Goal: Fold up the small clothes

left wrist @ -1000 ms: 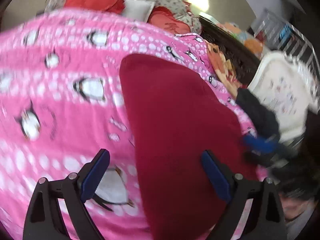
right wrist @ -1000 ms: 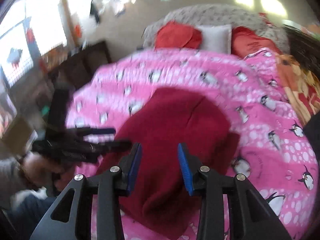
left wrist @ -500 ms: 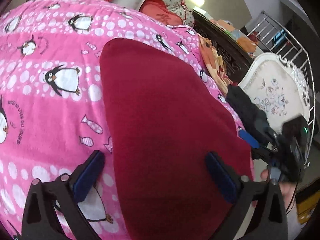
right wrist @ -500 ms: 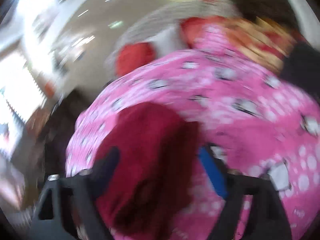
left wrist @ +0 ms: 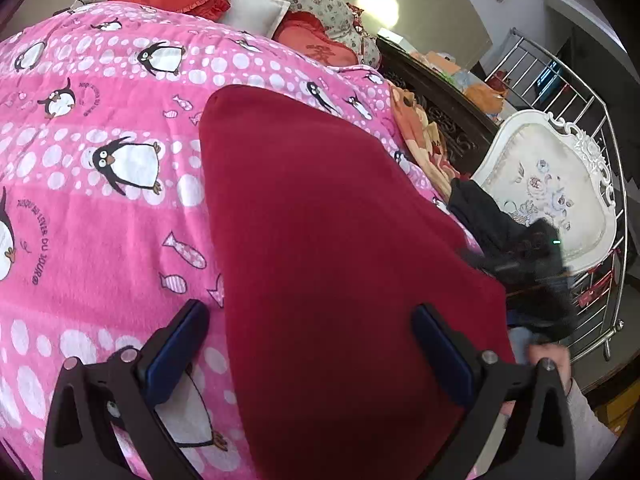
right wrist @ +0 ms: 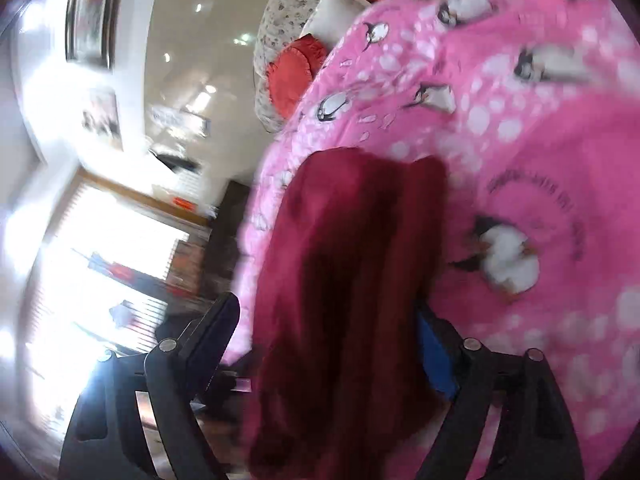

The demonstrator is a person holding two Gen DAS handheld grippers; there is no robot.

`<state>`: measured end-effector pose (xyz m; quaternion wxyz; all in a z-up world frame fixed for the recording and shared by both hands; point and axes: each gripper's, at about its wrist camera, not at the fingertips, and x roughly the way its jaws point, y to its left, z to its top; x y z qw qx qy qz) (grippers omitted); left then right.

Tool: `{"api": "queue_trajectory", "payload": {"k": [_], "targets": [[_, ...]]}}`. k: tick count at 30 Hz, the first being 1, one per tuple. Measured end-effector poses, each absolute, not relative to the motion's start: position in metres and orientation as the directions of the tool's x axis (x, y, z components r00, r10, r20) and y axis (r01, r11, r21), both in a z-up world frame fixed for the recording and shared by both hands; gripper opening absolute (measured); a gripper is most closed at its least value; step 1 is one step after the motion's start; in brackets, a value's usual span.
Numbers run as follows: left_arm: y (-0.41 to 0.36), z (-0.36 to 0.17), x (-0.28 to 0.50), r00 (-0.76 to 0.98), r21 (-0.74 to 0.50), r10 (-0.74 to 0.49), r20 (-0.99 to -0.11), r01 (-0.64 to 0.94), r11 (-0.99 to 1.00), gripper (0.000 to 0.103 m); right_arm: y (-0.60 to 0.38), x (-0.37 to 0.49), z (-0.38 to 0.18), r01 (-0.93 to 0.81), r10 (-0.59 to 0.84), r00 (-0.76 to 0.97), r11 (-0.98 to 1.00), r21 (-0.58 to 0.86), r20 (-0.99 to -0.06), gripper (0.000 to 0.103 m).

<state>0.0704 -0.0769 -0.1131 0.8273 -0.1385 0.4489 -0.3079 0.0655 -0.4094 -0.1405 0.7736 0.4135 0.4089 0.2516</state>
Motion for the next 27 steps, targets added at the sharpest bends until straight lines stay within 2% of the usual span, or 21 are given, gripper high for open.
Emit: {"api": "queue_trajectory", "payload": {"k": [1, 3, 4, 5, 6, 8, 12, 19, 27], "targets": [[-0.077, -0.113, 0.069, 0.409, -0.498, -0.628, -0.662, 0.386, 0.776, 0.103, -0.409, 0.069, -0.147, 0.004, 0.664, 0.538, 0.614, 0.789, -0.519, 0.045], [-0.077, -0.112, 0.069, 0.409, -0.497, -0.625, -0.665, 0.382, 0.779, 0.103, -0.409, 0.068, -0.148, -0.01, 0.681, 0.553, 0.581, 0.814, -0.48, 0.044], [-0.077, -0.112, 0.069, 0.409, -0.497, -0.625, -0.665, 0.382, 0.779, 0.103, -0.406, 0.068, -0.146, -0.036, 0.707, 0.545, 0.557, 0.83, -0.451, 0.038], [-0.078, -0.112, 0.069, 0.411, -0.497, -0.624, -0.665, 0.382, 0.78, 0.103, -0.402, 0.067, -0.144, -0.061, 0.725, 0.536, 0.545, 0.836, -0.433, 0.038], [-0.078, -0.112, 0.069, 0.412, -0.495, -0.623, -0.665, 0.382, 0.781, 0.103, -0.396, 0.066, -0.143, -0.086, 0.723, 0.533, 0.563, 0.822, -0.44, 0.038], [-0.079, -0.112, 0.069, 0.415, -0.49, -0.619, -0.667, 0.381, 0.784, 0.103, -0.39, 0.07, -0.146, -0.076, 0.679, 0.525, 0.638, 0.766, -0.513, 0.034], [-0.082, -0.111, 0.069, 0.421, -0.482, -0.61, -0.671, 0.378, 0.791, 0.103, -0.387, 0.08, -0.145, -0.078, 0.707, 0.529, 0.591, 0.803, -0.47, 0.034], [-0.089, -0.11, 0.065, 0.454, -0.426, -0.563, -0.691, 0.373, 0.824, 0.103, -0.382, 0.077, -0.147, -0.137, 0.652, 0.598, 0.656, 0.742, -0.466, 0.032], [-0.088, -0.113, 0.066, 0.456, -0.433, -0.57, -0.683, 0.376, 0.82, 0.103, -0.385, 0.07, -0.146, -0.144, 0.651, 0.6, 0.659, 0.738, -0.465, 0.032]]}}
